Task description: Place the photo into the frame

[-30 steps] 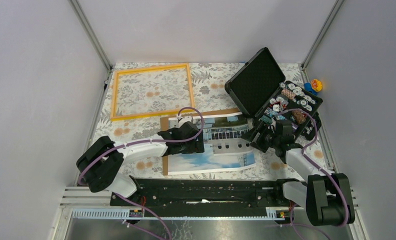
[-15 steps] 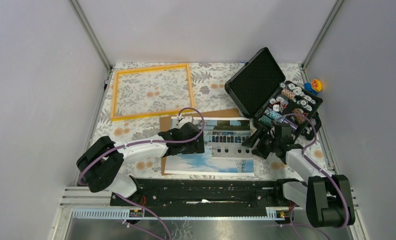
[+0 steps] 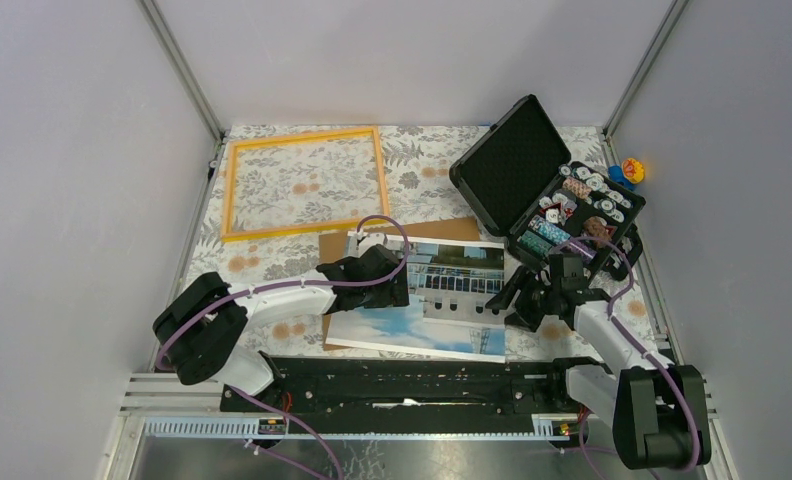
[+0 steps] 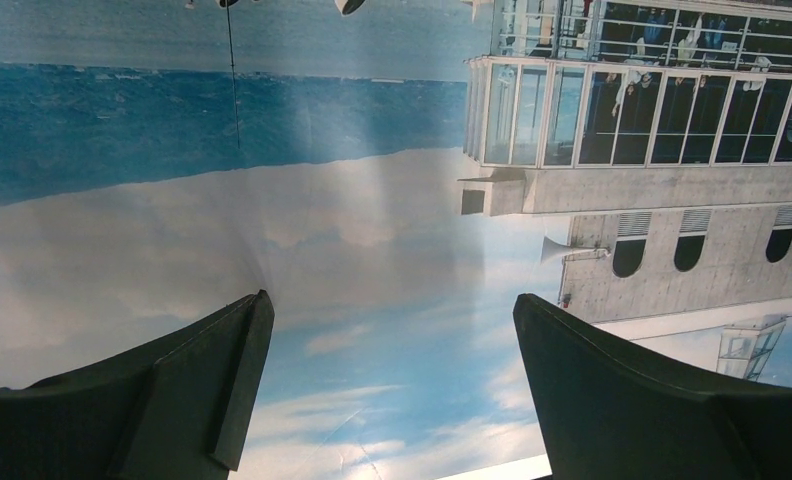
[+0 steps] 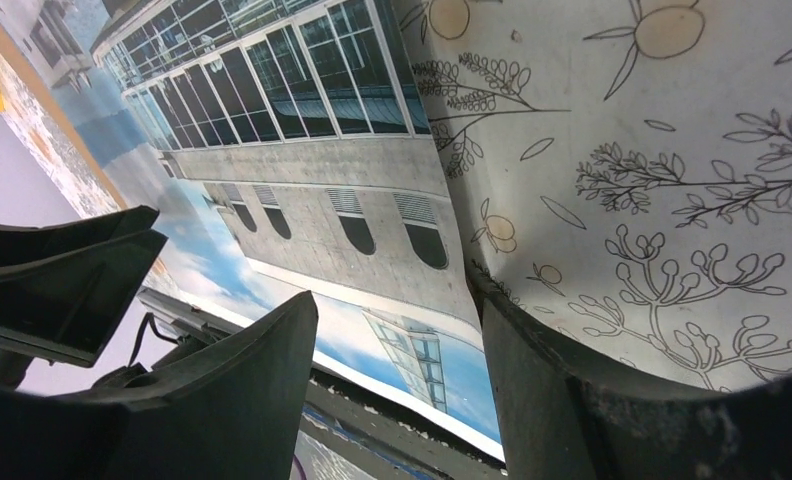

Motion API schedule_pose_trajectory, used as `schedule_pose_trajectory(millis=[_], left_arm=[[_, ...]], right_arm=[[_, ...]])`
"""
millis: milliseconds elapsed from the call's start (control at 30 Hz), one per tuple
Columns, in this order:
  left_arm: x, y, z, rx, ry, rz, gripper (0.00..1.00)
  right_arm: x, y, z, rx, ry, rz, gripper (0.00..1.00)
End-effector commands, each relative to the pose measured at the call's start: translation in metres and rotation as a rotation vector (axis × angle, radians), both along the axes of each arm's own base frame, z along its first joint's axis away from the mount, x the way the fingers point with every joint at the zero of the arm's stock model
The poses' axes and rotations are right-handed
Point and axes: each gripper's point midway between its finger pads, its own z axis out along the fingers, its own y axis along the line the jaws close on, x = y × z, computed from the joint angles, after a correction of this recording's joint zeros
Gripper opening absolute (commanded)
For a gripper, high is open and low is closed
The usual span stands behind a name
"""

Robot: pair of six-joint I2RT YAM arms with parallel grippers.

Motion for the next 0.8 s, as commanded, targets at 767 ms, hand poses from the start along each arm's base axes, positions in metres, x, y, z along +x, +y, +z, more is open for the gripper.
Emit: schedule_pose_trajectory(millis=[767], left_arm=[[-0.007, 0.004, -0.006, 0.036, -0.006, -0.008, 0.99]], right_arm=[[-0.002, 0.026, 0.018, 0.184, -0.127, 0.067, 0.55]])
